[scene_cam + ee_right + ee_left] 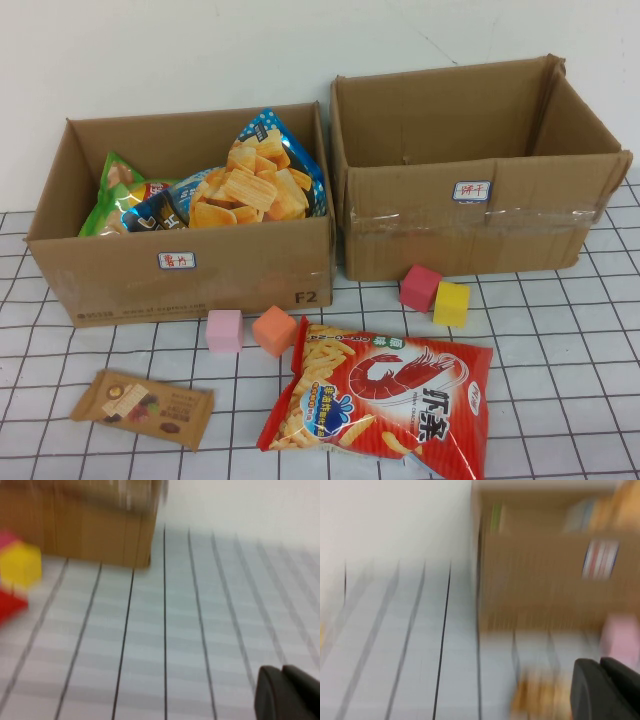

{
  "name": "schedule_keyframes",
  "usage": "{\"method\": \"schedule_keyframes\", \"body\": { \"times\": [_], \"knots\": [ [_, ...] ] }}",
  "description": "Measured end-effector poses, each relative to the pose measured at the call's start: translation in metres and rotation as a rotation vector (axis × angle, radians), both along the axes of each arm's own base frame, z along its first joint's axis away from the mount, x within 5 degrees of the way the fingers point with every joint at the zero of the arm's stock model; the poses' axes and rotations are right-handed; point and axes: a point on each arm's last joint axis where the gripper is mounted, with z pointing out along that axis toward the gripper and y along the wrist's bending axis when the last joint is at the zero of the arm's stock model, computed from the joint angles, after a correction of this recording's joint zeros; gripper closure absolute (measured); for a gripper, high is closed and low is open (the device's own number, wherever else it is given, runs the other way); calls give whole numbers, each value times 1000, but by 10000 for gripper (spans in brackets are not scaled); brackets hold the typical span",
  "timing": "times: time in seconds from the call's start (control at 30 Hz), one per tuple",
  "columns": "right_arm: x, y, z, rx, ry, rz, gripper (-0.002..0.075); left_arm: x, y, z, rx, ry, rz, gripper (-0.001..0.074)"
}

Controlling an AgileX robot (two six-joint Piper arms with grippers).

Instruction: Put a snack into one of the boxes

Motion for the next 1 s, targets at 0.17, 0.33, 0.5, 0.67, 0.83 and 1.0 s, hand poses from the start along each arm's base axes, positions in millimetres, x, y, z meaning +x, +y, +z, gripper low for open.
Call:
{"method": "schedule_keyframes", "body": {
  "times": [0.17, 0.33, 0.5, 0.67, 0.83, 1.0],
  "knots": [
    [2, 3, 28, -2, -311, 31, 726, -1, -2, 32, -33, -348, -23, 736],
    [-4, 6, 54, -2, -603, 62, 726, -10, -3, 56, -60, -635, -43, 736],
    [-11, 7, 68, -7, -770, 81, 726, -19, -3, 70, -77, -814, -56, 736],
    [-12, 7, 69, -1, -792, 82, 726, -21, -3, 73, -85, -863, -59, 736],
    [-11, 5, 74, 30, -744, 65, 726, -17, -2, 72, -110, -775, -56, 736],
    [-16, 3, 101, 31, -583, 38, 726, -20, 1, 101, -116, -488, -24, 736]
  ]
}}
